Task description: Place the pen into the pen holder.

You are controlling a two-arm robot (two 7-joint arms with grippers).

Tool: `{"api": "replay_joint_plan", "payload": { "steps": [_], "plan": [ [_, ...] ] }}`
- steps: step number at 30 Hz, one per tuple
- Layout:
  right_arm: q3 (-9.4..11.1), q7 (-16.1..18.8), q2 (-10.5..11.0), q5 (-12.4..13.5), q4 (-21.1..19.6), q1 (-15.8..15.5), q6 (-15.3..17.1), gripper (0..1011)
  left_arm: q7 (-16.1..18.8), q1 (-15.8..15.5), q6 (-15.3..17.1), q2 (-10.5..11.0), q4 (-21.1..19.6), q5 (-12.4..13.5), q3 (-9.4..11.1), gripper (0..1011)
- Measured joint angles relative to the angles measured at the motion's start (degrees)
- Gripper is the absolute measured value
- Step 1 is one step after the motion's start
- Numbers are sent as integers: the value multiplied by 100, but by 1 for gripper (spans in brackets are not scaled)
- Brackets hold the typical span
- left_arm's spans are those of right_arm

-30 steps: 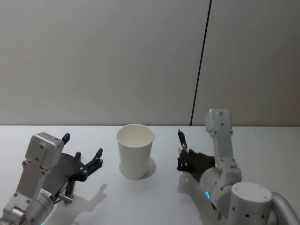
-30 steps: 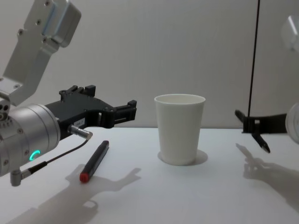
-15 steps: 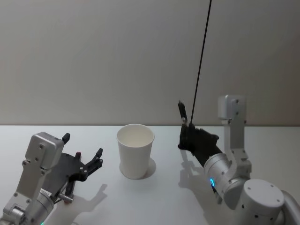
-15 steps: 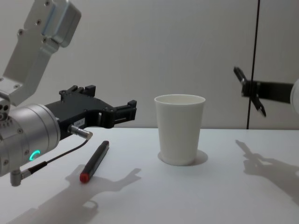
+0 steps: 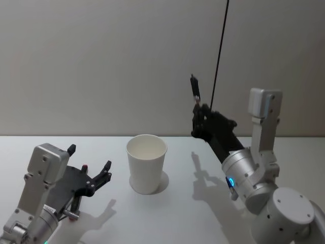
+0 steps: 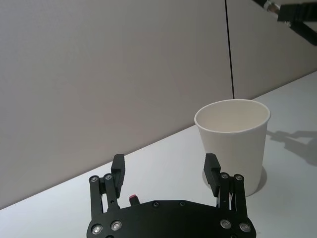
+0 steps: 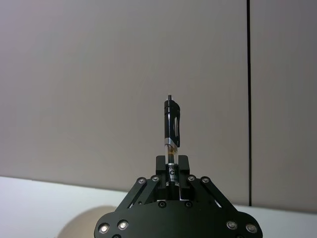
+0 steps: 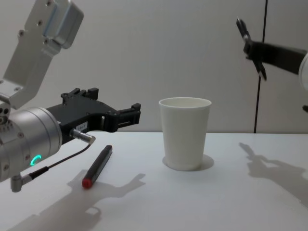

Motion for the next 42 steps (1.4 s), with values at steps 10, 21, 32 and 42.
{"api": "replay_joint_plan", "payload": {
  "steps": [10, 21, 32, 42],
  "plan": [
    [-91, 645, 24, 270, 382, 276, -885, 142, 0, 0, 0, 0, 0, 0, 0, 1004],
    [-265, 1107, -13, 474, 800, 468, -1416, 142, 0, 0, 0, 0, 0, 0, 0, 1005],
    [-392, 1267, -35, 544, 1219, 560, -1731, 142, 0, 0, 0, 0, 0, 0, 0, 1004],
    [-501, 1371, -80, 589, 1590, 671, -1956, 142, 0, 0, 0, 0, 0, 0, 0, 1004]
  ]
}}
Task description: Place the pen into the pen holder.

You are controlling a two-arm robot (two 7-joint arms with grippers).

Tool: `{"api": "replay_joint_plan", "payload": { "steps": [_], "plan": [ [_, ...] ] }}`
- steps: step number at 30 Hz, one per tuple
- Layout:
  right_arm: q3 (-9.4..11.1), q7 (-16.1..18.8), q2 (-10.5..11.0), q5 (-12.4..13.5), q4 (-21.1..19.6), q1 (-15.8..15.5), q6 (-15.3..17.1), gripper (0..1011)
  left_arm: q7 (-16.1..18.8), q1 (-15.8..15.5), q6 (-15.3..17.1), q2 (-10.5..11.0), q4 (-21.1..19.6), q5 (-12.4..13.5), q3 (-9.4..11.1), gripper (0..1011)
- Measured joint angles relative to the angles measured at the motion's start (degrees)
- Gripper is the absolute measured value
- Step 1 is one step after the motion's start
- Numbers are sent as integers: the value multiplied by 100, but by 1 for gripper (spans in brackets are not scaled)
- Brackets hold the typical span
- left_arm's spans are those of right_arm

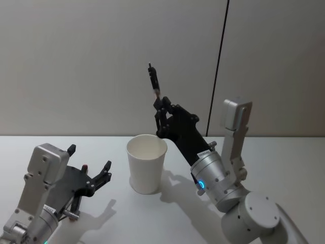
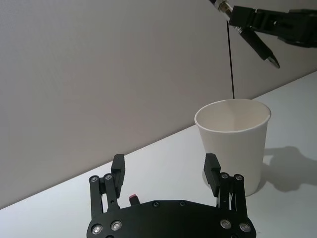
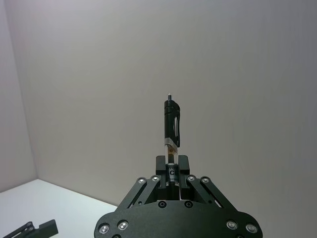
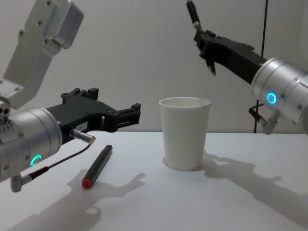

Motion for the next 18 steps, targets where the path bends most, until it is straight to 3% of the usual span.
{"api": "replay_joint_plan", "payload": {
  "steps": [18],
  "plan": [
    [-188, 56, -106, 31, 623, 226, -221, 142, 0, 0, 0, 0, 0, 0, 0, 1004]
  ]
}}
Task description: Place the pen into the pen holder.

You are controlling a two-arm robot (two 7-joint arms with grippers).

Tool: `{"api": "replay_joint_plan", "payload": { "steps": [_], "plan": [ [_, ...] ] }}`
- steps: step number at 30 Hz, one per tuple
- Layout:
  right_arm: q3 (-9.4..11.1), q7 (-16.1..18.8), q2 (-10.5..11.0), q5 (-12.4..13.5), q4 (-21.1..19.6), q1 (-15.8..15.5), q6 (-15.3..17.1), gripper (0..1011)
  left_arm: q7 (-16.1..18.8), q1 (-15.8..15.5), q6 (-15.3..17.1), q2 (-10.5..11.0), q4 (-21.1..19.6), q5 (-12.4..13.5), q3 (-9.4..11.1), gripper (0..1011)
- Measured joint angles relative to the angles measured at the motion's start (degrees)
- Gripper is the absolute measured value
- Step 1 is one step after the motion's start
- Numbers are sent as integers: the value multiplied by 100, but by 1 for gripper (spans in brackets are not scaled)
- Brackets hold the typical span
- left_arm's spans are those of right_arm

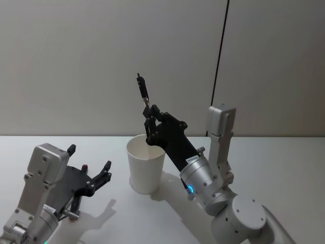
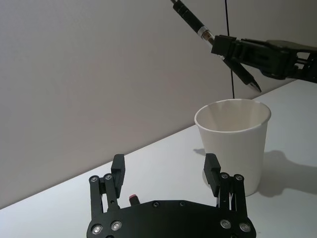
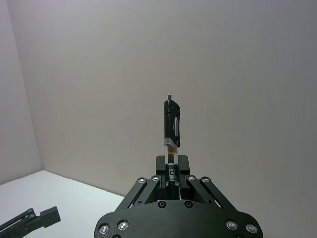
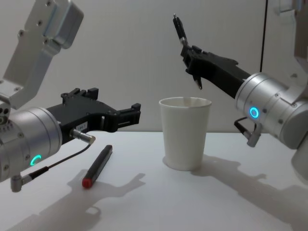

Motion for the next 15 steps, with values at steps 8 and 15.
{"api": "replay_joint_plan", "payload": {
  "steps": [8, 15],
  "plan": [
    [-57, -1, -39, -54, 222, 77, -60, 142, 0, 0, 0, 0, 0, 0, 0, 1004],
    [-92, 0, -63, -102, 337, 114, -86, 142, 0, 0, 0, 0, 0, 0, 0, 1004]
  ]
}}
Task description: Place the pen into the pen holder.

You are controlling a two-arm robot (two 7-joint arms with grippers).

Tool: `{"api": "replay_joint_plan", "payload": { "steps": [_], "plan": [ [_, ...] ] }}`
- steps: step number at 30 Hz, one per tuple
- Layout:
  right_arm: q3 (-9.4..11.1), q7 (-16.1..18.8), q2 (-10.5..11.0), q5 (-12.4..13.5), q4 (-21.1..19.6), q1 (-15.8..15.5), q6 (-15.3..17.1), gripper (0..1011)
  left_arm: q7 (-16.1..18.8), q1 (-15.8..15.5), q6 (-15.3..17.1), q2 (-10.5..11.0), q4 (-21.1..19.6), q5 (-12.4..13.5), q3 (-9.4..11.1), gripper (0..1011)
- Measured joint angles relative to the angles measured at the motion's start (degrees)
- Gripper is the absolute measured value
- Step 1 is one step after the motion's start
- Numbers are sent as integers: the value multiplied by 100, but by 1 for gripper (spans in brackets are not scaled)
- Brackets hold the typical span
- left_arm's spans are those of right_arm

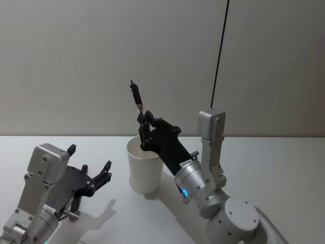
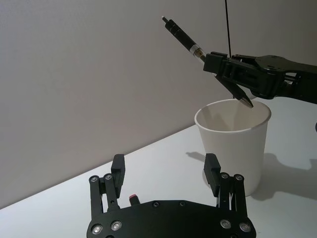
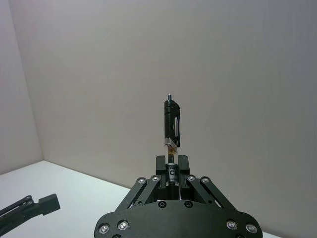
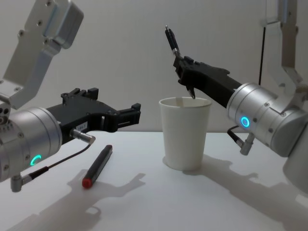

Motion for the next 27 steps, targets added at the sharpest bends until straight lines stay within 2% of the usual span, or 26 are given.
{"api": "replay_joint_plan", "payload": {
  "steps": [15, 27],
  "plan": [
    [-8, -95, -34, -109, 53, -13, -19, 152, 0, 0, 0, 0, 0, 1, 0, 1004],
    [-7, -128, -42, -142, 64, -20, -21, 502, 0, 0, 0, 0, 0, 0, 0, 1004]
  ]
}}
